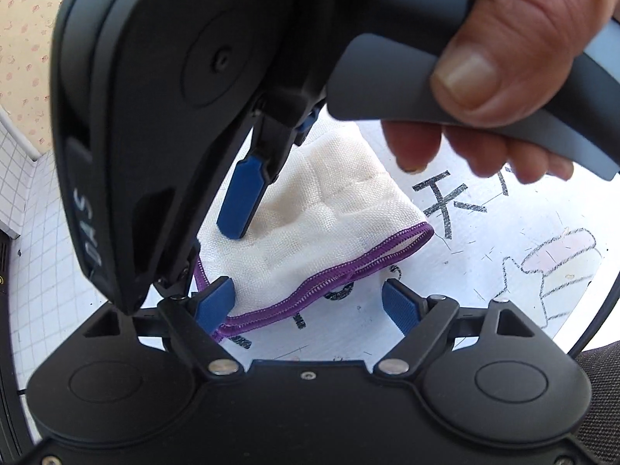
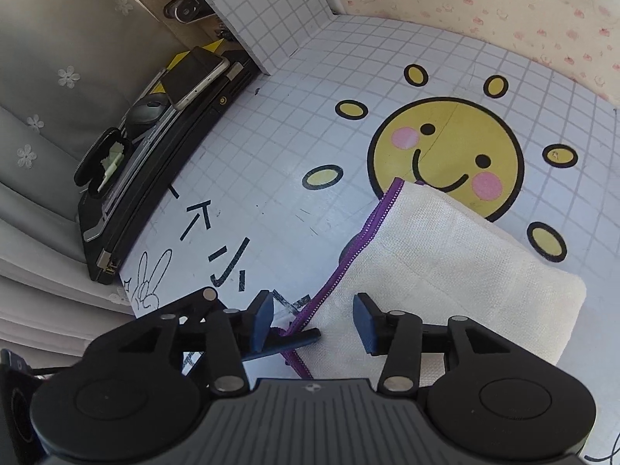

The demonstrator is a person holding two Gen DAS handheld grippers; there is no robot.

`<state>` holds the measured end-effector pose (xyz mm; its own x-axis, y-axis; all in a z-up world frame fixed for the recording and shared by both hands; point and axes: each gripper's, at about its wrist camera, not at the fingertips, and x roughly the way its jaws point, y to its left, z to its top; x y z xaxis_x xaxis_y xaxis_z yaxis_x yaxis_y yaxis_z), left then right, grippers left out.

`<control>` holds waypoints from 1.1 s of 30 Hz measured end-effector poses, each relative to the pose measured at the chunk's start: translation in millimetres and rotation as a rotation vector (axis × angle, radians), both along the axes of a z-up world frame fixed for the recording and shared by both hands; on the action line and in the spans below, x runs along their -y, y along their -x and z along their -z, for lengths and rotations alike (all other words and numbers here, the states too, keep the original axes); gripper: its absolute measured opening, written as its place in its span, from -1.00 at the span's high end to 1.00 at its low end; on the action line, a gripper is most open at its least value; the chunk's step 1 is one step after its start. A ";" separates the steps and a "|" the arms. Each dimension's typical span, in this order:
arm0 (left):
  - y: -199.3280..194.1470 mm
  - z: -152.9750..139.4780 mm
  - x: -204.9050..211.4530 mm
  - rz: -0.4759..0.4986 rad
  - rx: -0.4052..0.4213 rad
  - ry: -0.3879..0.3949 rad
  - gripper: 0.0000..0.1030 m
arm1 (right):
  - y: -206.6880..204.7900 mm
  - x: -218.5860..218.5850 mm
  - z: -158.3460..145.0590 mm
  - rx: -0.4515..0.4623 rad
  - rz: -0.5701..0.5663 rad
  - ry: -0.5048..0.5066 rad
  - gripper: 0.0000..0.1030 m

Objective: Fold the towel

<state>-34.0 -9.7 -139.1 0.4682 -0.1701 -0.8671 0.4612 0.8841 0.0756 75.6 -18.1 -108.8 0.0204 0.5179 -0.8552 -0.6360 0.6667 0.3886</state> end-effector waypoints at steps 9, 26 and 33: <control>-0.8 1.5 0.7 -0.003 -0.005 -0.002 -0.67 | -5.9 12.9 -6.6 0.019 0.015 0.001 0.08; -15.5 -28.7 -3.2 -0.102 0.030 0.136 -0.48 | -29.1 25.0 -21.7 0.251 -0.002 0.123 0.08; -21.0 -21.7 -6.1 -0.077 0.028 0.118 -0.48 | -30.8 1.8 -16.3 0.362 -0.091 0.190 0.08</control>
<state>-13.0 -3.6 -117.4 0.5075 -0.2324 -0.8297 0.3908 0.9203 -0.0187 106.3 -19.9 -92.5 0.2985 0.3650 -0.8819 -0.7684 0.6400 0.0048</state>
